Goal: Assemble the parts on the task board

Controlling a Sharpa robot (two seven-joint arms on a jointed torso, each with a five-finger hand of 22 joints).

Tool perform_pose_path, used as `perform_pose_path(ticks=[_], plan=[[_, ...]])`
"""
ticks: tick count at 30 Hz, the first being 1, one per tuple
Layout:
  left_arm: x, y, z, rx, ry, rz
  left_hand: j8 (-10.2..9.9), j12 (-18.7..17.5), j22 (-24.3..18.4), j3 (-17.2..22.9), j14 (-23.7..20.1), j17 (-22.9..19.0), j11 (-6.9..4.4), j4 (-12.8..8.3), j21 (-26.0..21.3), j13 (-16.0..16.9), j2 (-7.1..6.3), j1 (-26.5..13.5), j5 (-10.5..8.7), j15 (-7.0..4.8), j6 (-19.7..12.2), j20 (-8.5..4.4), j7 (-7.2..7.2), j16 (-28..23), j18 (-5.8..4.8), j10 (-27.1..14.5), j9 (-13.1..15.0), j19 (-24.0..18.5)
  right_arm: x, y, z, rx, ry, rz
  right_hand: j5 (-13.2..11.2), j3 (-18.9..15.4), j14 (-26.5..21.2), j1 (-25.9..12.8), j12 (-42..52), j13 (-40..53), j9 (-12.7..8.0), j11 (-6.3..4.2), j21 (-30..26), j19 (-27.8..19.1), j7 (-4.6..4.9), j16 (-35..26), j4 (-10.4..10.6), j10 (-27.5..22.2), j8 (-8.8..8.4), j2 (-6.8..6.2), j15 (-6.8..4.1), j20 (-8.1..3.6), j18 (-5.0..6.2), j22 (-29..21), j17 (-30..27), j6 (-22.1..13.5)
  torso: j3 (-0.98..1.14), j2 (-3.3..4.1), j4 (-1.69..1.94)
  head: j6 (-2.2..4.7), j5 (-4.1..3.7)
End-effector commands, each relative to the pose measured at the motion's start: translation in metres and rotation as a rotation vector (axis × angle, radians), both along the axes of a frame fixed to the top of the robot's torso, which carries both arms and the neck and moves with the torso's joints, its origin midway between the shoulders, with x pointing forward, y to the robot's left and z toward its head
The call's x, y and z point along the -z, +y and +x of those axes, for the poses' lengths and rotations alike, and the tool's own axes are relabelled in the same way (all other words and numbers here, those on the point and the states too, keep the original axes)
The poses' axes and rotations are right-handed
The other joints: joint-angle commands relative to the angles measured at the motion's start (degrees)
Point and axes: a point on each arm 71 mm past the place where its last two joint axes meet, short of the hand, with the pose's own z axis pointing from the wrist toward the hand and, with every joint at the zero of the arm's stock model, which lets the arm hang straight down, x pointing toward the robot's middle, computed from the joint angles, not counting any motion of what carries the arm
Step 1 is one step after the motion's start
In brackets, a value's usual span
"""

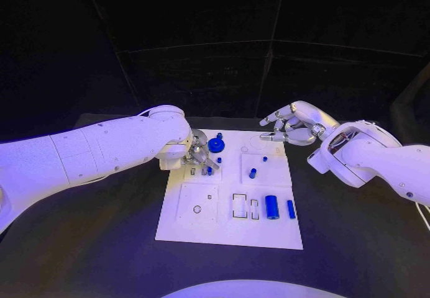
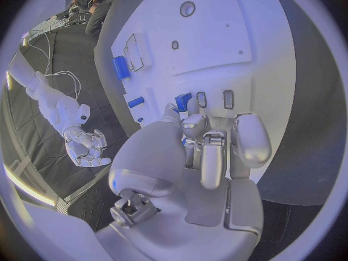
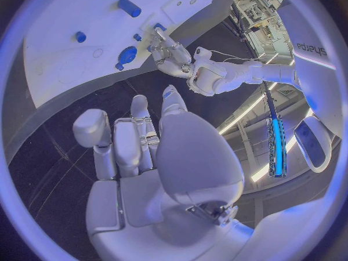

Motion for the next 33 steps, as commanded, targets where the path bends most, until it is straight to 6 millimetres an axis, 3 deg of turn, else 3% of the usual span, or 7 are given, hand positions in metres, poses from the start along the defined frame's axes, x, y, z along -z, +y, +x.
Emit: perform_pose_path(ticks=[1, 13, 18, 21, 27, 29, 33], plan=[[-0.0001, -0.0002, 0.0001, 0.005, 0.005, 0.015, 0.35, 0.30, 0.11, 0.60, 6.15, 15.09, -0.13, -0.15, 0.33, 0.10, -0.32, 0.75, -0.08, -0.37, -0.45, -0.05, -0.14, 0.36, -0.74, 0.48, 0.07, 0.05, -0.0012, 0.0013, 0.0000, -0.009, -0.001, 0.004, 0.24, -0.33, 0.54, 0.46, -0.35, -0.06, 0.09, 0.09, -0.20, -0.57, -0.20, -0.34, -0.09, -0.35, 0.36, 0.23, -0.16, -0.02, 0.93, -0.05, -0.05, 0.20, 0.02, 0.03, -0.05, -0.10, 0.05], [0.0001, -0.0009, -0.0001, 0.005, 0.004, 0.015, 0.27, -0.11, 0.76, 4.07, 6.15, 15.09, -0.43, -2.12, 0.66, -0.14, -0.74, 4.21, 0.00, -0.59, -0.88, -0.17, -0.46, 0.36, -0.80, 0.24, 0.03, 0.14, -0.0011, 0.0025, 0.0004, -0.011, -0.001, 0.007, 0.25, -0.34, 0.52, 0.48, -0.38, -0.11, 0.09, 0.09, -0.31, -0.66, -0.20, -0.45, -0.08, -0.37, 0.37, 0.30, -0.17, -0.02, 0.96, -0.24, -0.17, 0.18, -0.01, 0.01, -0.01, -0.18, 0.13], [0.0001, 0.0000, -0.0017, 0.006, 0.001, 0.007, -1.21, -1.43, 1.06, 11.28, 6.15, 15.09, -0.69, -6.05, 0.76, -0.83, -0.37, 10.57, 5.06, -0.90, -1.86, -0.53, -0.64, 0.36, -0.83, -0.58, -0.89, 0.09, -0.0010, 0.0028, 0.0005, -0.011, -0.001, 0.008, 0.20, -0.35, 0.51, 0.49, -0.39, -0.14, 0.08, 0.09, -0.35, -0.67, -0.20, -0.51, -0.08, -0.37, 0.37, 0.35, -0.17, -0.02, 0.97, -0.27, -0.22, 0.17, -0.03, 0.02, 0.03, -0.34, 0.16], [0.0000, 0.0004, -0.0031, 0.008, -0.002, -0.001, -1.80, -1.99, 1.48, 16.01, 6.15, 15.09, -0.51, -6.70, 0.96, -1.06, -1.92, 11.00, 7.32, -0.71, -1.95, -0.43, -0.27, 0.36, -0.90, -0.55, -1.29, 0.13, -0.0010, 0.0029, 0.0005, -0.012, -0.001, 0.008, 0.20, -0.35, 0.51, 0.49, -0.39, -0.14, 0.08, 0.09, -0.35, -0.67, -0.20, -0.51, -0.08, -0.37, 0.37, 0.35, -0.17, -0.02, 0.97, -0.27, -0.22, 0.17, -0.03, 0.02, 0.10, -0.43, 0.15], [-0.0006, 0.0031, -0.0062, 0.004, -0.017, -0.026, -0.55, -2.89, 2.32, 36.74, 6.15, 15.09, -0.11, -8.17, 1.27, -1.56, -10.54, 5.04, 10.47, -0.15, -1.93, 0.08, 0.59, 0.36, -0.89, 0.32, -0.48, 0.07, -0.0010, 0.0029, 0.0007, -0.013, -0.001, 0.010, 0.20, -0.35, 0.51, 0.49, -0.39, -0.14, 0.08, 0.09, -0.35, -0.67, -0.20, -0.51, -0.08, -0.37, 0.37, 0.35, -0.17, -0.02, 0.97, -0.27, -0.22, 0.17, -0.04, 0.04, 0.08, -0.60, 0.30], [-0.0010, 0.0042, -0.0067, 0.000, -0.024, -0.034, 0.35, -2.78, 2.52, 41.50, 6.15, 15.09, -0.05, -9.24, 1.32, -1.42, -12.20, 2.56, 10.53, -0.17, -2.10, 0.13, 0.50, 0.36, -0.93, 0.67, 0.15, 0.08, -0.0009, 0.0029, 0.0008, -0.013, -0.001, 0.010, 0.20, -0.35, 0.51, 0.49, -0.39, -0.14, 0.08, 0.09, -0.35, -0.67, -0.20, -0.51, -0.08, -0.37, 0.37, 0.35, -0.17, -0.02, 0.97, -0.27, -0.22, 0.17, -0.06, 0.02, 0.08, -0.62, 0.37], [-0.0029, 0.0089, -0.0085, -0.017, -0.050, -0.061, 1.07, -2.71, 2.89, 44.25, 6.15, 15.09, -0.08, -10.49, 1.50, -1.32, -13.04, 1.06, 10.57, -0.26, -2.28, 0.19, 0.38, 0.36, -1.01, 0.92, 0.66, 0.21, -0.0008, 0.0024, 0.0013, -0.011, 0.000, 0.011, 0.20, -0.35, 0.51, 0.49, -0.39, -0.14, 0.08, 0.09, -0.35, -0.67, -0.20, -0.51, -0.08, -0.37, 0.37, 0.35, -0.17, -0.02, 0.97, -0.27, -0.22, 0.17, -0.05, -0.01, 0.11, -0.75, 0.34]])
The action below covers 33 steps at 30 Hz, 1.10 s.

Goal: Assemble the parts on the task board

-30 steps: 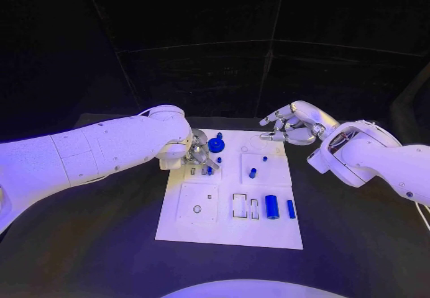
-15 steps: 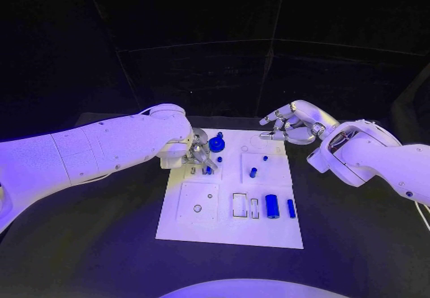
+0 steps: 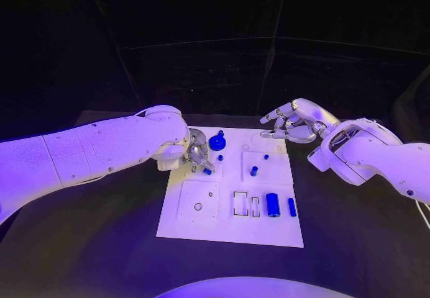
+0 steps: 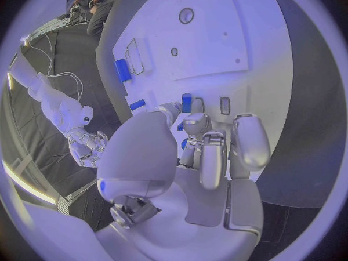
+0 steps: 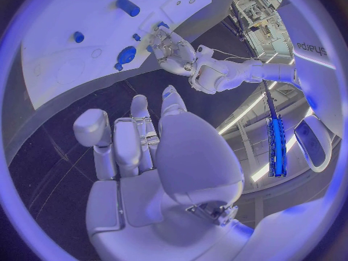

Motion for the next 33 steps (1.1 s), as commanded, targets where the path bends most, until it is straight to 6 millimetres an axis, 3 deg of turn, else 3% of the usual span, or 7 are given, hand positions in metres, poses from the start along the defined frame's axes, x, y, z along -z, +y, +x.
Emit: perform_pose_path(ticks=[1, 10, 15, 20, 25, 33], plan=[[-0.004, 0.001, 0.000, -0.021, -0.050, -0.046, 0.50, 0.07, 0.26, 11.41, 5.94, 15.09, 0.05, -10.62, 0.41, 0.16, -0.22, -1.18, 0.41, 0.36, -0.48, 0.36, -0.12, 0.36, -1.04, 0.44, 0.25, 0.05, -0.001, 0.001, 0.000, -0.009, -0.002, 0.007, 0.13, -0.38, 0.51, 0.32, -0.22, -0.16, 0.08, 0.08, -0.39, -0.24, -0.20, -0.30, -0.09, -0.38, 0.38, 0.21, -0.17, -0.02, 0.96, -0.07, -0.11, 0.15, 0.02, -0.05, 0.06, -0.10, -0.05], [-0.010, 0.009, -0.003, -0.069, -0.116, -0.106, 1.42, 0.82, 1.35, 13.96, 5.94, 15.09, 0.00, -12.17, 1.07, 1.05, -1.08, -2.90, 1.17, 0.28, -0.39, 0.24, -0.28, 0.36, -1.20, 1.28, 0.85, 0.51, -0.001, 0.000, 0.002, -0.006, 0.000, 0.008, 0.11, -0.38, 0.49, 0.34, -0.23, -0.19, 0.08, 0.08, -0.47, -0.31, -0.20, -0.40, -0.09, -0.39, 0.38, 0.24, -0.17, -0.03, 0.99, -0.21, -0.22, 0.14, 0.05, -0.01, -0.09, -0.14, 0.08], [-0.011, 0.016, -0.007, -0.090, -0.156, -0.129, 1.55, 0.96, 1.62, 14.26, 5.94, 15.09, -0.03, -12.41, 1.24, 1.20, -1.21, -3.09, 1.20, 0.25, -0.36, 0.22, -0.31, 0.36, -1.25, 1.43, 0.92, 0.63, 0.000, -0.001, 0.002, -0.004, 0.000, 0.008, 0.07, -0.40, 0.46, 0.38, -0.26, -0.24, 0.07, 0.09, -0.58, -0.39, -0.19, -0.52, -0.10, -0.41, 0.38, 0.30, -0.17, -0.03, 1.02, -0.38, -0.34, 0.10, 0.08, -0.04, 0.00, -0.16, 0.23], [-0.007, 0.021, -0.009, -0.104, -0.182, -0.122, 1.65, 1.15, 1.95, 14.49, 5.94, 15.09, -0.06, -12.57, 1.45, 1.42, -1.29, -3.24, 1.20, 0.23, -0.32, 0.20, -0.33, 0.36, -1.31, 1.61, 0.98, 0.78, 0.000, -0.002, 0.003, 0.000, 0.002, 0.007, 0.07, -0.40, 0.46, 0.38, -0.26, -0.24, 0.07, 0.09, -0.58, -0.39, -0.19, -0.52, -0.10, -0.41, 0.38, 0.30, -0.17, -0.03, 1.02, -0.38, -0.34, 0.10, 0.05, -0.09, 0.19, -0.35, 0.17], [-0.001, 0.023, -0.010, -0.117, -0.191, -0.109, 1.70, 1.25, 2.08, 14.61, 5.94, 15.09, -0.06, -12.63, 1.54, 1.54, -1.31, -3.37, 1.19, 0.22, -0.30, 0.19, -0.34, 0.36, -1.33, 1.72, 1.01, 0.84, 0.000, -0.003, 0.004, 0.009, 0.005, 0.006, 0.05, -0.42, 0.48, 0.39, -0.27, -0.26, 0.07, 0.09, -0.55, -0.33, -0.18, -0.44, -0.10, -0.42, 0.38, 0.33, -0.17, -0.03, 1.00, -0.29, -0.21, 0.09, 0.06, -0.01, -0.07, -0.33, 0.49], [0.010, 0.022, -0.010, -0.118, -0.170, -0.093, 1.74, 1.31, 2.12, 14.70, 5.94, 15.09, -0.07, -12.65, 1.56, 1.60, -1.32, -3.47, 1.19, 0.21, -0.28, 0.18, -0.35, 0.36, -1.34, 1.79, 1.04, 0.86, 0.000, -0.003, 0.004, 0.014, 0.004, 0.006, 0.03, -0.46, 0.50, 0.37, -0.28, -0.28, 0.07, 0.10, -0.60, -0.37, -0.18, -0.40, -0.09, -0.42, 0.39, 0.33, -0.17, -0.03, 1.01, -0.37, -0.15, 0.08, 0.04, 0.07, -0.10, -0.21, 0.16]])
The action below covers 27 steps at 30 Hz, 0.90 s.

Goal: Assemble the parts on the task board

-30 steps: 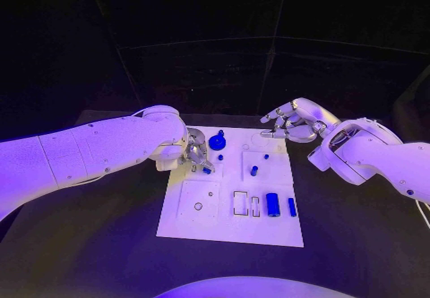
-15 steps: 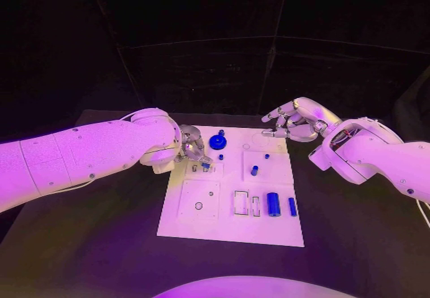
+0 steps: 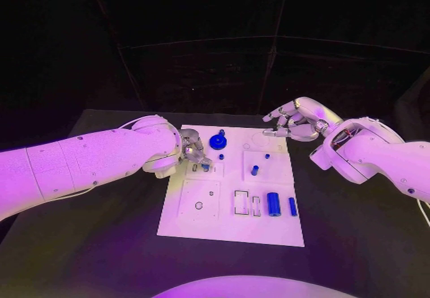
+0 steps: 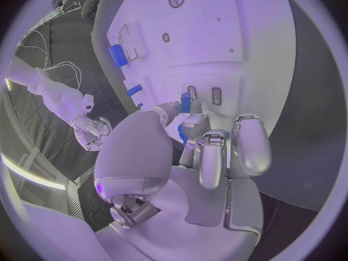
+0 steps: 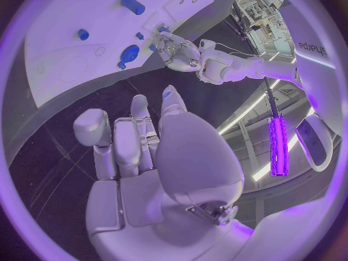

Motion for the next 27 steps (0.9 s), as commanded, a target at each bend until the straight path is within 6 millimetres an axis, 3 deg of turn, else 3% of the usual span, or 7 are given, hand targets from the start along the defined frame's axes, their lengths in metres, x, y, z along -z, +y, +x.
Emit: perform_pose_path(ticks=[1, 4, 27], plan=[[0.0010, -0.0003, 0.0011, -0.001, -0.019, 0.008, 0.19, 0.28, 0.09, 10.14, 5.94, 15.09, 0.02, -9.83, 0.29, 0.10, 0.26, 0.30, 0.36, 0.20, -0.04, -0.02, -0.11, 0.36, -0.46, 0.27, 0.05, 0.26, -0.0012, 0.0006, 0.0002, 0.000, -0.001, 0.005, 0.03, -0.30, 0.50, 0.37, -0.28, -0.05, 0.07, 0.10, -0.33, -0.37, -0.18, -0.19, 0.07, -0.43, 0.39, 0.33, -0.16, -0.03, 1.01, -0.04, 0.01, 0.08, -0.05, 0.11, -0.04, 0.03, -0.15], [0.0041, -0.0003, 0.0009, 0.000, -0.008, 0.016, 0.19, 0.28, 0.09, 10.14, 5.94, 15.09, 0.02, -9.83, 0.29, 0.10, 0.26, 0.30, 0.36, 0.20, -0.04, -0.02, -0.11, 0.36, -0.46, 0.27, 0.05, 0.26, -0.0012, 0.0007, 0.0002, 0.000, -0.002, 0.005, 0.03, -0.30, 0.50, 0.37, -0.28, -0.05, 0.07, 0.10, -0.33, -0.37, -0.18, -0.19, 0.07, -0.43, 0.39, 0.33, -0.16, -0.03, 1.01, -0.04, 0.01, 0.08, 0.04, 0.06, 0.01, -0.09, -0.09], [0.0095, 0.0036, -0.0034, 0.028, 0.048, 0.057, 0.54, 0.22, 0.25, 10.65, 5.94, 15.09, -0.10, -9.96, 0.37, 0.01, -0.11, -0.87, 0.85, 0.13, 0.11, -0.07, -0.30, 0.36, -0.48, 0.41, 0.25, 0.31, -0.0001, -0.0018, 0.0025, 0.008, 0.006, 0.009, -0.01, -0.37, 0.50, 0.36, -0.31, -0.12, 0.08, 0.10, -0.43, -0.42, -0.18, -0.24, 0.08, -0.45, 0.42, 0.37, -0.16, -0.03, 1.03, -0.17, 0.00, 0.09, 0.01, 0.04, 0.03, -0.49, -0.06]])
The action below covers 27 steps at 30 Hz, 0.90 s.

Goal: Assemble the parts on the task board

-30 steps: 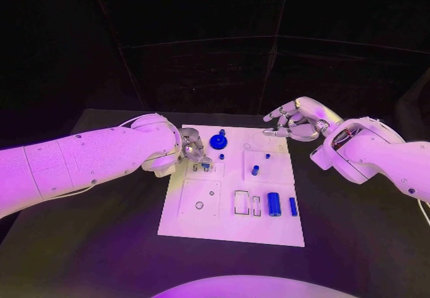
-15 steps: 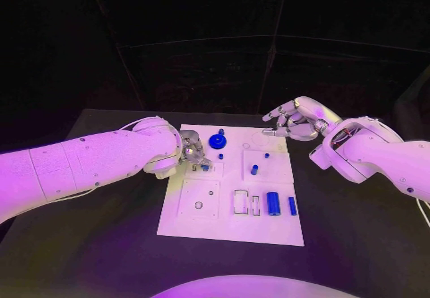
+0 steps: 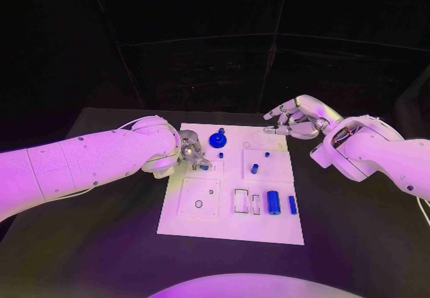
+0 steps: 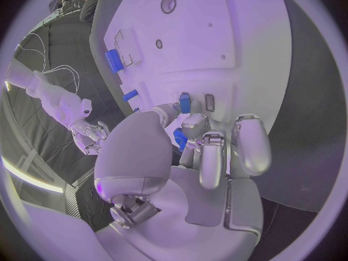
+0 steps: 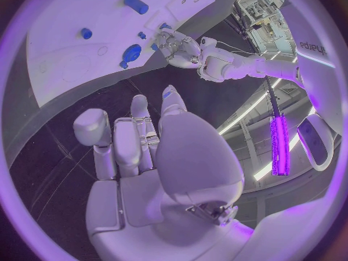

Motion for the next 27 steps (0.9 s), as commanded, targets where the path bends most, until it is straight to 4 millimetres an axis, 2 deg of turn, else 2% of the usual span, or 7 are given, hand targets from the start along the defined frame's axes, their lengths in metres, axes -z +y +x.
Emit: perform_pose_path(ticks=[1, 11, 18, 27], plan=[[0.0036, 0.0011, -0.0025, 0.017, 0.028, 0.032, 0.33, 0.05, 0.09, 9.96, 5.94, 15.09, -0.13, -9.59, 0.37, 0.06, -0.19, -0.82, 0.49, 0.11, 0.12, -0.09, -0.37, 0.36, -0.49, 0.47, 0.11, 0.31, -0.0011, 0.0007, 0.0003, -0.003, 0.001, 0.007, -0.01, -0.37, 0.50, 0.36, -0.31, -0.10, 0.07, 0.10, -0.25, -0.42, -0.18, -0.24, 0.08, -0.45, 0.25, 0.37, -0.16, -0.03, 1.02, -0.10, 0.01, 0.09, 0.01, -0.03, 0.01, -0.05, -0.02], [0.0036, 0.0002, -0.0025, 0.018, 0.028, 0.032, 0.90, 0.36, 0.37, 9.21, 5.94, 15.09, -0.57, -8.95, 0.46, 0.34, -0.76, -3.30, 0.55, -0.18, 0.61, -0.31, -1.01, 0.36, -0.51, 0.92, 0.40, 0.38, -0.0009, 0.0009, 0.0005, -0.003, 0.002, 0.007, -0.01, -0.37, 0.50, 0.36, -0.31, -0.10, 0.07, 0.10, -0.25, -0.42, -0.18, -0.24, 0.08, -0.45, 0.25, 0.37, -0.16, -0.03, 1.02, -0.10, 0.01, 0.09, 0.05, -0.01, -0.05, -0.12, 0.00], [0.0035, -0.0011, -0.0015, 0.017, 0.024, 0.028, 1.33, 0.85, 0.92, 5.51, 5.94, 15.09, -0.93, -5.98, 0.69, 0.70, -1.08, -8.15, 0.32, -0.49, 1.68, -0.60, -1.48, 0.36, -0.62, 1.18, 0.54, 0.61, -0.0009, 0.0008, 0.0004, -0.004, 0.002, 0.007, -0.22, -0.51, 0.45, 0.50, -0.40, -0.26, 0.07, 0.11, -0.58, -0.66, -0.17, -0.49, -0.02, -0.57, 0.28, 0.37, -0.15, -0.03, 1.10, -0.61, -0.21, 0.05, 0.06, -0.01, 0.00, -0.14, -0.09], [0.0039, -0.0022, 0.0010, 0.016, 0.022, 0.029, 1.34, 1.26, 1.25, 2.41, 5.94, 15.09, -0.99, -4.36, 0.79, 1.07, -0.94, -10.03, 0.25, -0.59, 2.10, -0.74, -1.55, 0.36, -0.67, 1.23, 0.53, 0.75, -0.0010, 0.0016, 0.0003, -0.006, 0.002, 0.009, -0.52, -0.70, 0.32, 0.55, -0.61, -0.53, 0.06, 0.14, -1.12, -1.06, -0.14, -0.97, -0.04, -0.76, 0.31, 0.48, -0.13, -0.02, 1.25, -1.44, -0.68, -0.04, 0.07, 0.00, 0.00, -0.20, -0.15]])
